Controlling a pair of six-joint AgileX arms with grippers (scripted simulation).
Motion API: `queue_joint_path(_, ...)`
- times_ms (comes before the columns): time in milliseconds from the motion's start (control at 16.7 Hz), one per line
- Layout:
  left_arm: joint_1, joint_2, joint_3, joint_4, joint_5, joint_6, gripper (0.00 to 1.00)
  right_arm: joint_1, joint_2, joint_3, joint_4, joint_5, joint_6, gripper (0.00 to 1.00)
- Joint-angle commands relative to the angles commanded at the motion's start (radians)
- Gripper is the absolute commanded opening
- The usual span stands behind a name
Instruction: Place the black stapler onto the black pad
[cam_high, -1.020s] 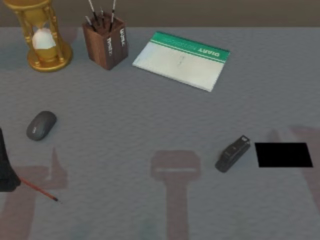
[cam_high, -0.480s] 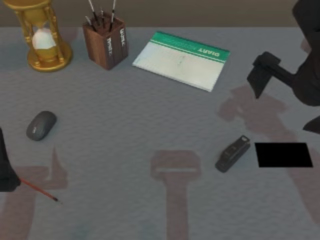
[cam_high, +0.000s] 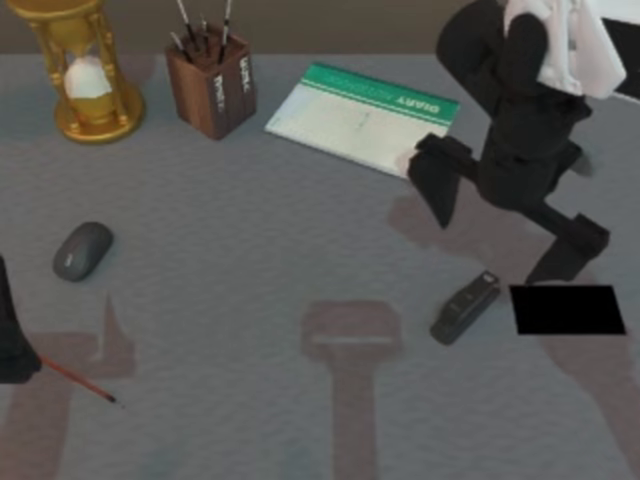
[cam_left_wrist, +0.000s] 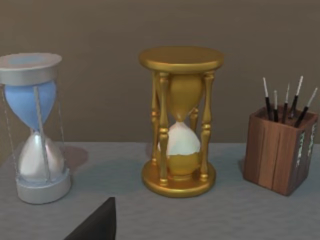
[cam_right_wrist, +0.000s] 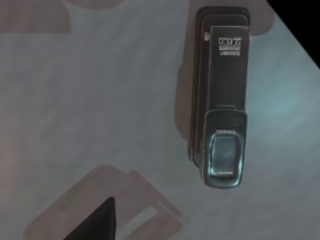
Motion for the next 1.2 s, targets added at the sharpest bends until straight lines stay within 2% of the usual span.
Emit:
queue_joint_path(480,0.000,0.000,0.000,0.000,0.000,0.000,1.00,0.001,0.026,0.006,0.007,0.000,0.012,1.00)
queue_joint_path(900,0.000,0.000,0.000,0.000,0.000,0.000,1.00,0.006,0.135,-0.154,0.285,0.001,0.017,1.00)
queue_joint_path(1200,0.000,0.000,0.000,0.000,0.000,0.000,1.00,0.008,0.158,-0.184,0.330,0.001,0.019,1.00)
